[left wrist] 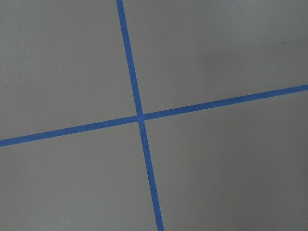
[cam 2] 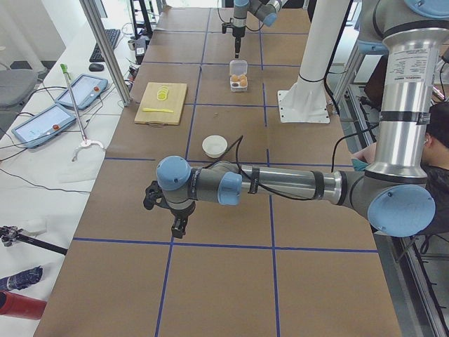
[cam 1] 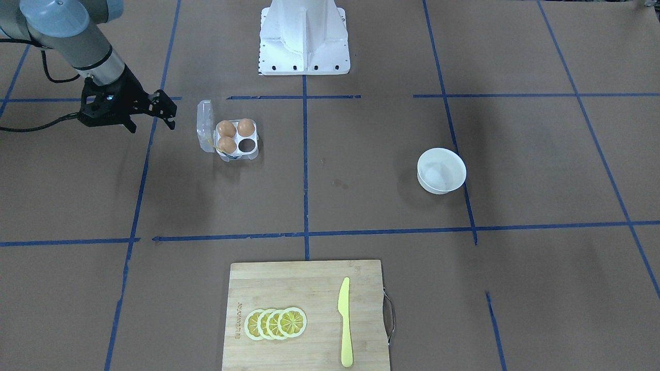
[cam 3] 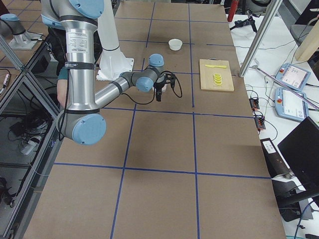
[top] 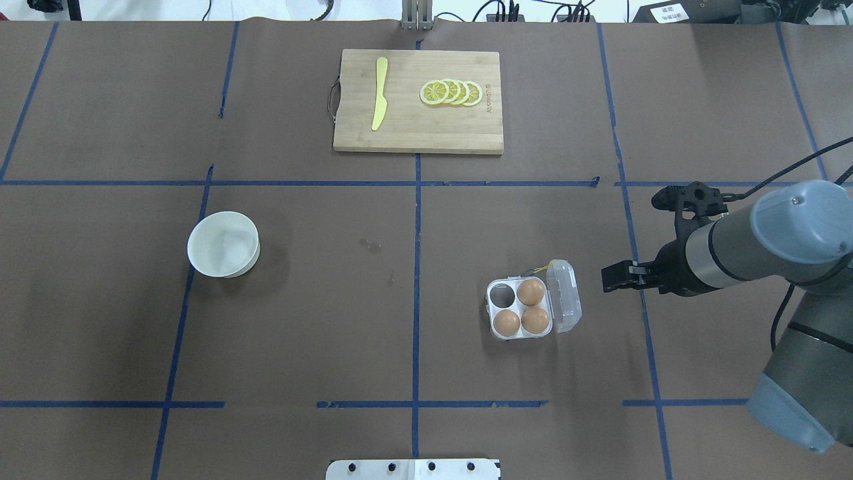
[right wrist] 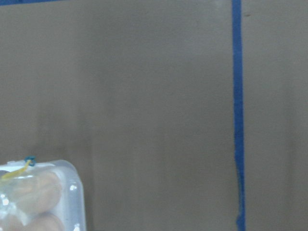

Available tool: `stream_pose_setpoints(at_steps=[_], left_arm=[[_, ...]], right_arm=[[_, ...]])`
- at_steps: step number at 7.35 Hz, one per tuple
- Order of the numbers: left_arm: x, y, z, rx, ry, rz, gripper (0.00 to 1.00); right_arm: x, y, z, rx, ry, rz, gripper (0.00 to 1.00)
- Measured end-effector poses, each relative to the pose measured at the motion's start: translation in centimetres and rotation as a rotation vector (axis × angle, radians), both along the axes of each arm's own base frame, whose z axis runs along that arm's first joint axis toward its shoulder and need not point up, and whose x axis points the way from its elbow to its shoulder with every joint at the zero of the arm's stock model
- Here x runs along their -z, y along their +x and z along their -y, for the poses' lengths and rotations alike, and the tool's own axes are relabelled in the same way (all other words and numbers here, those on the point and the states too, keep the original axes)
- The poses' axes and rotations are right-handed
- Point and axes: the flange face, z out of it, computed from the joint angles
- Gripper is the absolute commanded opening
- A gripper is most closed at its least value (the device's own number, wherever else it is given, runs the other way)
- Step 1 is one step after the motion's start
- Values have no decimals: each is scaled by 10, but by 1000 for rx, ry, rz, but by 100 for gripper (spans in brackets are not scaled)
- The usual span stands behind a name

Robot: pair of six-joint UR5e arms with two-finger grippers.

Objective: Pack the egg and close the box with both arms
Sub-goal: 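Push the clear lid down over the eggs with the right gripper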

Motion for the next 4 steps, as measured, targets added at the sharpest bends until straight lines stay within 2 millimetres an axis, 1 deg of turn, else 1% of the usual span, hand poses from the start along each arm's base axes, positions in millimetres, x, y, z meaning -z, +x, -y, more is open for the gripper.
stream_pose_setpoints(at_steps=[1,2,3,4], left_arm=[[2,0,0,0,4,0,100],[3,0,-1,0,5,0,100],[3,0,-1,0,6,0,100],[2,0,-3,0,4,0,100]], right_arm=[[24,-18,-1,-25,-4,37,100],[48,-30,0,-48,-3,74,100],[64,-37,1,-57,-4,93,100],[69,-40,3,-59,-16,81,100]])
